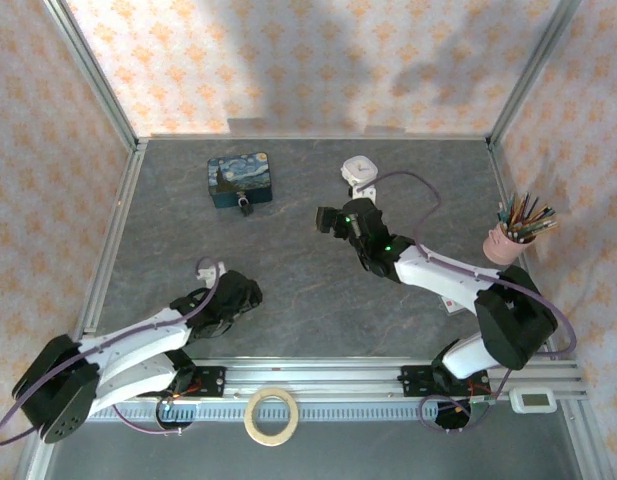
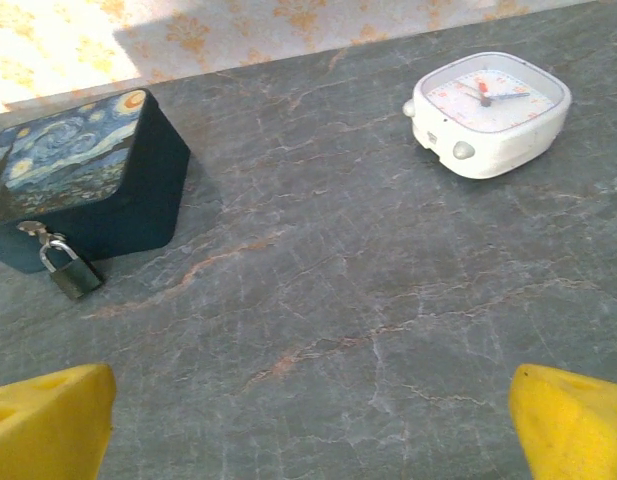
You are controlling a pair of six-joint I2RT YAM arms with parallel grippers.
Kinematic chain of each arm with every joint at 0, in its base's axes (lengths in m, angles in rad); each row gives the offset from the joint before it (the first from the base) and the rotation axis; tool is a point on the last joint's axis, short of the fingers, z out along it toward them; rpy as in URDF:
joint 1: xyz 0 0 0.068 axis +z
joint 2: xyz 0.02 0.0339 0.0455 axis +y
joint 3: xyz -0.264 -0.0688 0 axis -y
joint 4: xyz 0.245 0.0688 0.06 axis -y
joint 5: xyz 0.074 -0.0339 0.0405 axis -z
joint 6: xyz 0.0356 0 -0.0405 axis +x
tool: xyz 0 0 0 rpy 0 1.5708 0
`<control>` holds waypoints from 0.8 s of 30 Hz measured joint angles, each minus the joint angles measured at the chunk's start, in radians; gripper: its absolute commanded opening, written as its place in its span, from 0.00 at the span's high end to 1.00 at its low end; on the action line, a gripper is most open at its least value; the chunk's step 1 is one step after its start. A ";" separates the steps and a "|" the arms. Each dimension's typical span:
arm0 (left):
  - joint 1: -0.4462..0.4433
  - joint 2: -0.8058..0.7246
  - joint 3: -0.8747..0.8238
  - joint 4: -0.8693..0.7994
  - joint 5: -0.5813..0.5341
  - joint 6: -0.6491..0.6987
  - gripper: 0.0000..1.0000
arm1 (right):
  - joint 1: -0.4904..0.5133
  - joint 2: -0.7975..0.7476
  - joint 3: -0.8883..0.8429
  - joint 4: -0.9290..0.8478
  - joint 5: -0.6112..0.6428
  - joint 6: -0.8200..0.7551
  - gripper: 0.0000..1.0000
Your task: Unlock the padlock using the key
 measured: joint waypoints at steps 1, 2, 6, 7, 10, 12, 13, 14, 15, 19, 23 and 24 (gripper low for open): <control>-0.013 0.040 0.015 0.036 0.003 0.007 0.18 | 0.000 -0.004 0.000 -0.008 0.007 0.000 0.00; -0.027 0.087 0.034 0.076 0.010 0.014 0.18 | 0.000 -0.008 -0.001 -0.016 0.012 0.000 0.00; -0.091 0.267 0.127 0.217 0.073 0.023 0.18 | 0.000 -0.038 -0.019 -0.035 0.037 -0.001 0.01; -0.106 0.312 0.156 0.249 0.096 0.025 0.18 | 0.000 -0.048 -0.026 -0.045 0.043 -0.001 0.04; -0.127 0.399 0.220 0.306 0.149 0.024 0.17 | 0.000 -0.061 -0.035 -0.078 0.032 -0.013 0.16; -0.120 0.406 0.237 0.313 0.160 0.027 0.15 | 0.000 -0.061 -0.037 -0.093 -0.003 -0.025 0.23; -0.108 0.399 0.243 0.312 0.159 0.035 0.15 | 0.000 -0.061 -0.040 -0.099 -0.026 -0.032 0.26; -0.086 0.389 0.249 0.308 0.158 0.045 0.15 | 0.000 -0.061 -0.046 -0.102 -0.052 -0.039 0.30; -0.064 0.379 0.251 0.307 0.155 0.048 0.14 | 0.000 -0.061 -0.052 -0.106 -0.077 -0.043 0.32; 0.088 0.278 0.251 0.292 0.093 0.072 0.12 | 0.013 -0.061 -0.081 -0.120 -0.206 -0.048 0.36; 0.177 0.175 0.231 0.328 0.001 0.070 0.11 | 0.098 -0.051 -0.087 -0.135 -0.290 -0.034 0.37; 0.188 0.161 0.220 0.349 -0.013 0.067 0.11 | 0.123 -0.042 -0.084 -0.139 -0.298 -0.028 0.38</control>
